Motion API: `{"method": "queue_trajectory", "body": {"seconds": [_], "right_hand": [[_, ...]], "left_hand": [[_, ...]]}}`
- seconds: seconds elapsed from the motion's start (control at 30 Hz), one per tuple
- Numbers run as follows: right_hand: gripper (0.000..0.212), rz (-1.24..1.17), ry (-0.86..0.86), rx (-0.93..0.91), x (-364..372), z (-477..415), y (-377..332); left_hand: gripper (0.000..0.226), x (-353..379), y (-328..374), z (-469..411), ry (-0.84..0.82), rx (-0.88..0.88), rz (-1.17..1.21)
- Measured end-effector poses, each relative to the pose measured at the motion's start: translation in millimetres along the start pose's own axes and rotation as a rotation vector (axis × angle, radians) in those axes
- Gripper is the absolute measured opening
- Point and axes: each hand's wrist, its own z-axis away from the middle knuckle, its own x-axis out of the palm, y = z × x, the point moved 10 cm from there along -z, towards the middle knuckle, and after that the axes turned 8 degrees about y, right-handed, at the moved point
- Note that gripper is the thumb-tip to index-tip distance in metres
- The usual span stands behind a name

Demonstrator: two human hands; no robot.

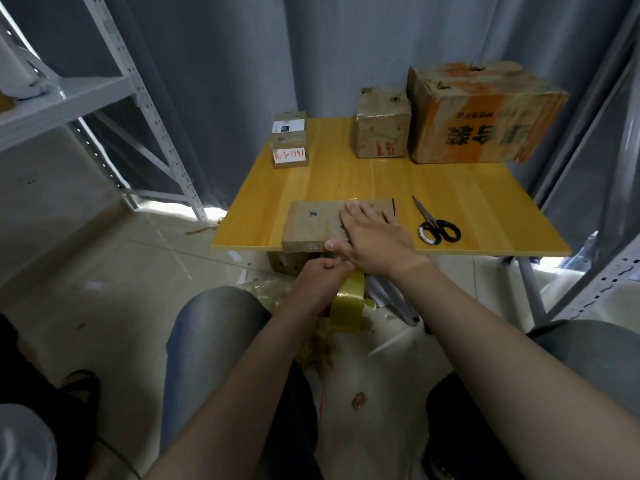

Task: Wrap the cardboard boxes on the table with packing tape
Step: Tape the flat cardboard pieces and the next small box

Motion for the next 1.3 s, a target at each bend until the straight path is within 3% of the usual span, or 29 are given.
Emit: {"method": "queue_trajectory", "body": {"seconds": [0.17,0.27,0.37,0.47,0.53,0.57,0.63,0.73,1.03,1.1,1.17,1.23,1.3], "right_hand": [[0.085,0.009,-0.009,-0.001,-0.2,0.3,0.2],[0.085,0.022,0.000,-0.009,-3.1,1.5,-0.1],[0.082,-0.084,-0.012,0.003,-11.2,4.9,-3.2],[0.051,-0.324,0.243,0.113,-54.7,16.1,9.2],[0.032,-0.172,0.446,0.300,-89.4,30.2,41.6],[0.029,-0.090,0.434,0.411,-97.2,35.7,62.2],[0.026,-0.013,0.214,0.605,-91.7,46.5,100.7],[0.031,0.011,-0.045,0.683,-74.4,63.8,131.6],[0.044,0.007,0.118,0.601,-75.2,51.3,141.0],[0.042,-0.154,0.168,0.590,-76.8,48.8,137.7],[0.031,-0.605,0.152,0.554,-69.3,44.8,125.2],[0.020,-1.020,-0.015,0.437,-62.5,43.7,96.7],[0.018,-1.169,-0.271,0.325,-57.7,52.8,69.9]], "left_hand": [[0.039,7.5,-20.0,2.3,-0.035,-0.120,-0.058],[0.023,8.7,-32.3,4.6,-0.026,-0.139,-0.012],[0.024,9.0,-32.6,6.6,-0.001,-0.148,0.035],[0.025,12.5,-32.6,8.5,0.003,-0.166,0.103],[0.020,14.7,-31.4,10.3,-0.009,-0.165,0.141],[0.020,15.1,-30.1,10.6,-0.012,-0.164,0.156],[0.022,15.0,-30.5,9.1,-0.020,-0.160,0.165],[0.019,17.3,-28.3,11.2,-0.055,-0.142,0.221],[0.024,19.9,-25.8,18.0,-0.083,-0.139,0.290],[0.023,18.5,-26.0,17.2,-0.085,-0.134,0.311],[0.020,17.5,-27.2,15.7,-0.082,-0.137,0.336],[0.020,16.0,-29.8,14.7,-0.075,-0.143,0.361],[0.025,14.7,-32.0,12.8,-0.061,-0.137,0.366]]}}
